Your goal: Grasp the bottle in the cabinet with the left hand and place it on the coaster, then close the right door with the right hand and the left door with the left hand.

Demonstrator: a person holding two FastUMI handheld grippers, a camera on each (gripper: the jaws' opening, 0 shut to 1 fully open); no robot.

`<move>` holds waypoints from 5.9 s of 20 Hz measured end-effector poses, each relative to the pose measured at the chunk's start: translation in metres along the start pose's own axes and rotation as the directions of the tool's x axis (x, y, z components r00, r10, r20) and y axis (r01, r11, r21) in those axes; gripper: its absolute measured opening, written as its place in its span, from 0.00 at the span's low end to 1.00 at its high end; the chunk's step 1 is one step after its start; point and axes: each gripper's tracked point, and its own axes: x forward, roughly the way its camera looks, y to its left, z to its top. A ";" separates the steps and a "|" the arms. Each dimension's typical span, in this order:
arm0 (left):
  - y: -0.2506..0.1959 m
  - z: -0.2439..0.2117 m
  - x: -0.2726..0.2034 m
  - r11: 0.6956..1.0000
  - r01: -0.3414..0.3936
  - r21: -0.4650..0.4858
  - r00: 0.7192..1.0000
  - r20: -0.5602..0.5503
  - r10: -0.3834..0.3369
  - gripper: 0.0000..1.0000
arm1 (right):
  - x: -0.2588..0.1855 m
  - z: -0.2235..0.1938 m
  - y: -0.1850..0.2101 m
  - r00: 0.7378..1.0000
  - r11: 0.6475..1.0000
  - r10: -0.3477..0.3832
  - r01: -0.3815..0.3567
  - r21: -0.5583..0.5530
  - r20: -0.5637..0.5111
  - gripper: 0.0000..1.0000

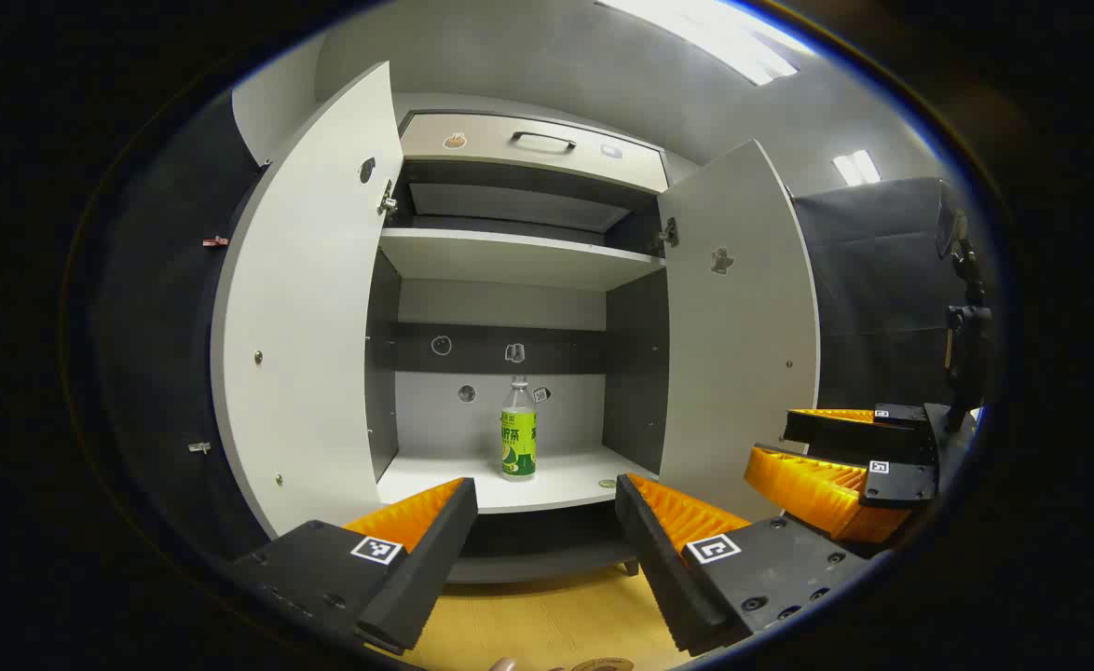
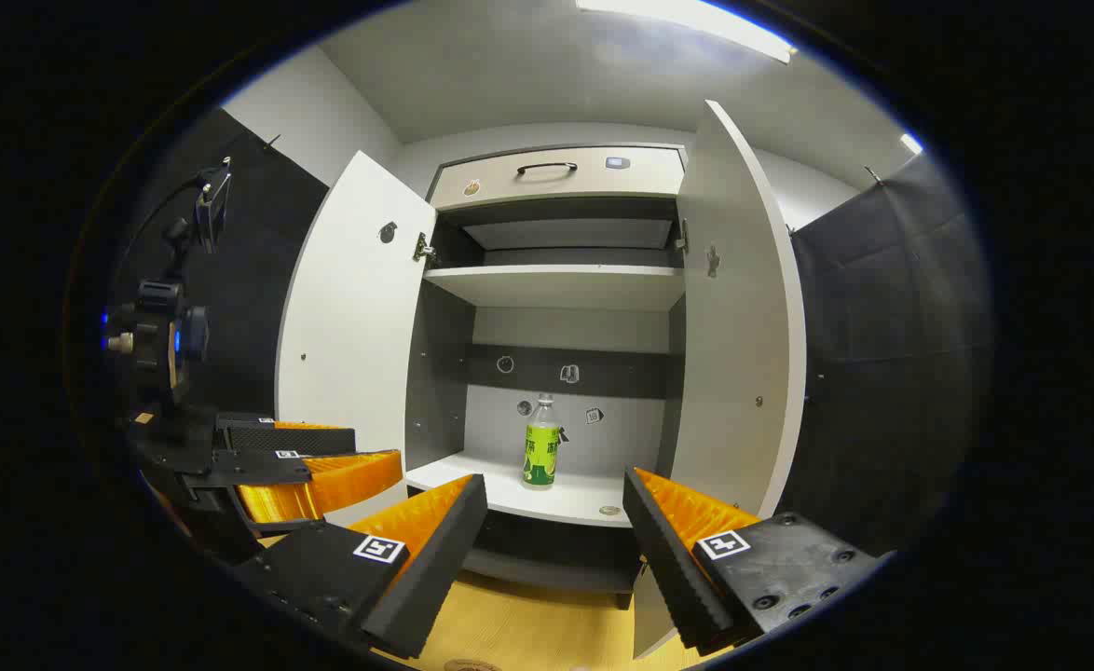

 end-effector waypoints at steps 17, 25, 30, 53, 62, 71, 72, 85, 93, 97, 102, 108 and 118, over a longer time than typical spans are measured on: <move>0.003 -0.001 -0.001 1.000 0.014 0.021 1.000 -0.002 -0.014 0.95 | -0.004 0.002 0.003 1.000 1.000 -0.023 0.023 0.001 0.000 0.98; 0.007 0.000 0.004 0.998 0.042 0.045 0.999 -0.002 -0.042 0.95 | -0.009 -0.001 0.005 0.998 0.998 -0.064 0.064 -0.001 -0.015 0.98; 0.014 0.002 0.018 0.996 0.064 0.059 0.998 0.006 -0.065 0.93 | -0.010 -0.009 0.007 0.993 0.994 -0.107 0.107 -0.003 -0.039 0.97; 0.032 -0.012 0.236 0.997 0.049 0.062 0.998 0.026 -0.050 0.94 | 0.071 -0.038 -0.014 0.996 0.998 0.066 -0.066 0.000 -0.057 0.98; 0.036 -0.028 0.299 0.998 0.033 0.058 0.999 0.031 -0.035 0.94 | 0.087 -0.054 -0.024 0.991 0.994 0.109 -0.108 0.017 -0.082 0.98; 0.054 -0.053 0.348 0.996 -0.019 0.084 1.000 -0.005 0.020 0.94 | 0.092 -0.055 -0.017 0.986 0.990 0.144 -0.144 0.008 -0.079 0.98; 0.055 -0.057 0.354 0.996 -0.016 0.083 1.000 -0.012 0.017 0.93 | 0.092 -0.053 -0.016 0.986 0.989 0.149 -0.149 0.011 -0.073 0.98; 0.058 -0.077 0.397 0.999 -0.007 0.046 0.999 -0.046 0.009 0.80 | 0.098 -0.061 -0.028 0.987 0.992 0.121 -0.122 -0.002 -0.101 0.98; 0.056 -0.050 0.361 0.999 0.041 -0.019 0.999 0.018 -0.041 0.76 | 0.097 -0.054 -0.024 0.990 0.994 0.110 -0.109 0.016 -0.088 0.98; 0.054 -0.040 0.322 0.995 0.083 -0.055 0.996 0.017 -0.082 0.77 | 0.090 -0.047 -0.015 0.992 0.994 0.107 -0.106 0.020 -0.071 0.98; 0.040 -0.029 0.260 0.989 0.147 -0.002 0.989 0.020 -0.147 0.77 | 0.071 -0.040 -0.018 0.997 0.999 0.042 -0.042 -0.003 -0.062 0.98; 0.019 -0.028 0.170 0.977 0.212 -0.024 0.977 0.018 -0.212 0.77 | 0.029 -0.027 -0.019 0.998 0.999 -0.040 0.039 -0.029 -0.041 0.98; -0.014 -0.084 0.055 0.982 0.188 -0.029 0.982 -0.029 -0.189 0.77 | -0.027 -0.024 -0.028 0.994 0.992 -0.097 0.092 -0.090 -0.050 0.98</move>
